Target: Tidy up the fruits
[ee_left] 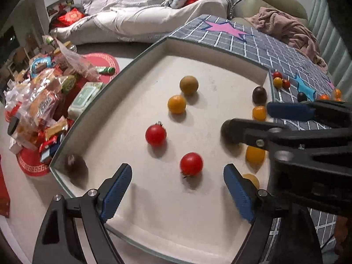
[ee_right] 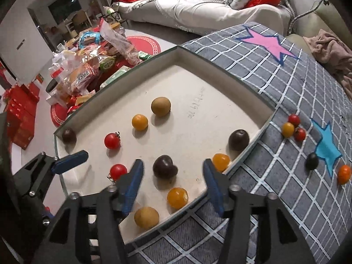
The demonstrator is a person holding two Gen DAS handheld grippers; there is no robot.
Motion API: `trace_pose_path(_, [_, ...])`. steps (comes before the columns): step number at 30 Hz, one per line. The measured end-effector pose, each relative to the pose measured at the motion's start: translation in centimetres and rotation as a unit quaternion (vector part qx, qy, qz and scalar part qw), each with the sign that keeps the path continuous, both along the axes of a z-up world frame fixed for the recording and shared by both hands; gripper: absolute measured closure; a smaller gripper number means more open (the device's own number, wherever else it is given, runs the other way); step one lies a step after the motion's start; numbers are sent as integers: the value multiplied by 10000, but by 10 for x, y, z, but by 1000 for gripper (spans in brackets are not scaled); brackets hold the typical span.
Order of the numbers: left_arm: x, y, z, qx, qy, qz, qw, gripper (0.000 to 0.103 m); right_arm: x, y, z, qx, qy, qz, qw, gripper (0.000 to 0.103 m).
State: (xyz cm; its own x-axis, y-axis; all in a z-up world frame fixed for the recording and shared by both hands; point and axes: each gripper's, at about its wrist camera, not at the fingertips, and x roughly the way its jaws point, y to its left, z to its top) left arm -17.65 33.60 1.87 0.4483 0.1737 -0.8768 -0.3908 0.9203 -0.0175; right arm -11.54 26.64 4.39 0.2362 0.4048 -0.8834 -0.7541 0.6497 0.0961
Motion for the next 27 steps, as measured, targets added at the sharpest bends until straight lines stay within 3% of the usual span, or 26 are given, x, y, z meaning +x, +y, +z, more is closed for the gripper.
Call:
trace_pose_path(1, [-1, 0, 0, -7, 19, 13, 10000, 17, -1, 0, 2, 4, -7, -24, 10000, 23])
trace_pose_path(8, [-5, -2, 3, -28, 69, 12, 10000, 16, -7, -7, 12, -137, 37, -211, 9997, 16])
trace_pose_path(10, [-6, -3, 4, -22, 66, 9, 10000, 16, -8, -9, 13, -175, 19, -265, 9995, 5])
trace_pose_path(11, [-7, -3, 5, -33, 48, 14, 10000, 11, -8, -11, 15, -223, -23, -308, 9993, 0])
trace_pose_path(12, [-7, -3, 6, -57, 36, 16, 10000, 0, -8, -12, 15, -233, -44, -327, 9992, 0])
trace_pose_path(27, [-16, -8, 21, 126, -18, -12, 9999, 0, -18, -25, 28, -301, -113, -466, 9984, 0])
